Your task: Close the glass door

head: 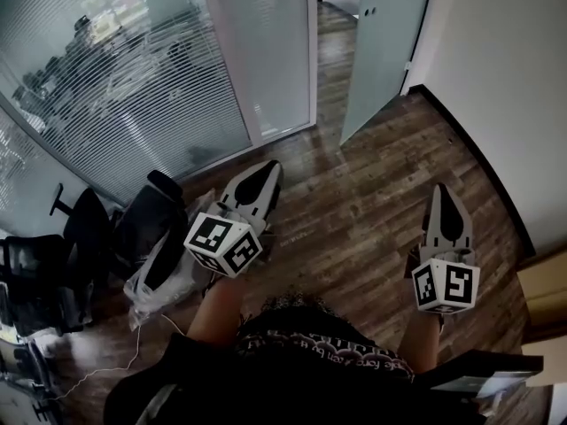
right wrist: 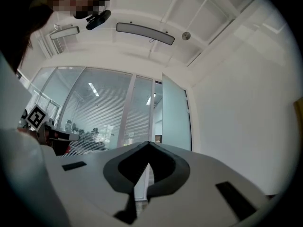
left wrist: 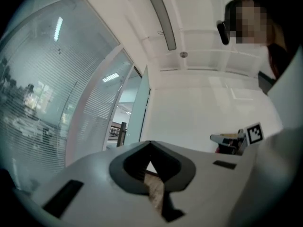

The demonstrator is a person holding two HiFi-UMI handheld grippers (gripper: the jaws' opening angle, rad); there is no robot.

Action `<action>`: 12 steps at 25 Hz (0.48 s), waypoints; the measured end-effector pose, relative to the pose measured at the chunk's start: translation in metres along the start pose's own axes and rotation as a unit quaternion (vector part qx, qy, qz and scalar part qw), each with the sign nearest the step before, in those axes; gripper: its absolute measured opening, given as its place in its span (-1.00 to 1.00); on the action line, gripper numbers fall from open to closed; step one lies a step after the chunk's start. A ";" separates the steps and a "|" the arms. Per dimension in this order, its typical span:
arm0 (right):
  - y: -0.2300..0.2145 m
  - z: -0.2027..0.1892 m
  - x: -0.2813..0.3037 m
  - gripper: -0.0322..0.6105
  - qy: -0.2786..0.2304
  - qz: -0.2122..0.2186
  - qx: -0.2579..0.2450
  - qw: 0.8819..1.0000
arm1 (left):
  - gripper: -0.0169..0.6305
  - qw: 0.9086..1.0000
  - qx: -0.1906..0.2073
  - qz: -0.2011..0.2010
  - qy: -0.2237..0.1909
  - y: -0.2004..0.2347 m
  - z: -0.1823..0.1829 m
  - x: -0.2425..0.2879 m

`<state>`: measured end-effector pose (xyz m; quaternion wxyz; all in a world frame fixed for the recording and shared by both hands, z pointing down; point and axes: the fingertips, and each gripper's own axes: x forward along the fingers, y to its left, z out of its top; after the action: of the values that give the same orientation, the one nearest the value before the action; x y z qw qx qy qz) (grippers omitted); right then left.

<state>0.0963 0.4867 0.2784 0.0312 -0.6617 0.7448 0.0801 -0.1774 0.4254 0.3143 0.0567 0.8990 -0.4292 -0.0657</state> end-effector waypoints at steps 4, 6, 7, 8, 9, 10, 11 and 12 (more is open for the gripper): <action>-0.002 0.001 -0.001 -0.89 -0.004 0.021 0.010 1.000 | -0.94 0.998 0.068 0.014 0.008 -0.015 0.004 0.003; -0.003 0.002 -0.001 -0.89 -0.007 0.026 0.013 1.000 | -0.94 0.998 0.057 0.011 -0.001 -0.022 0.007 0.003; -0.003 0.002 -0.001 -0.89 -0.009 0.030 0.017 0.999 | -0.94 0.999 0.053 0.012 -0.003 -0.024 0.006 0.002; -0.002 0.002 -0.001 -0.89 -0.010 0.035 0.022 0.999 | -0.94 0.998 0.053 0.014 -0.002 -0.025 0.005 0.001; -0.001 0.000 -0.001 -0.89 -0.010 0.042 0.026 0.999 | -0.94 0.998 0.055 0.015 0.001 -0.027 0.003 0.000; 0.001 -0.002 -0.001 -0.89 -0.011 0.048 0.029 0.998 | -0.94 0.998 0.058 0.017 0.004 -0.027 0.001 0.000; 0.002 -0.004 -0.002 -0.89 -0.011 0.052 0.030 0.998 | -0.94 0.998 0.060 0.018 0.007 -0.028 -0.001 -0.001; 0.004 -0.007 -0.001 -0.89 -0.009 0.055 0.029 0.998 | -0.94 0.998 0.061 0.019 0.009 -0.028 -0.004 -0.001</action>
<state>0.0927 0.4872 0.2859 0.0527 -0.6175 0.7821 0.0660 -0.1561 0.4438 0.3134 0.0071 0.8931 -0.4487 -0.0306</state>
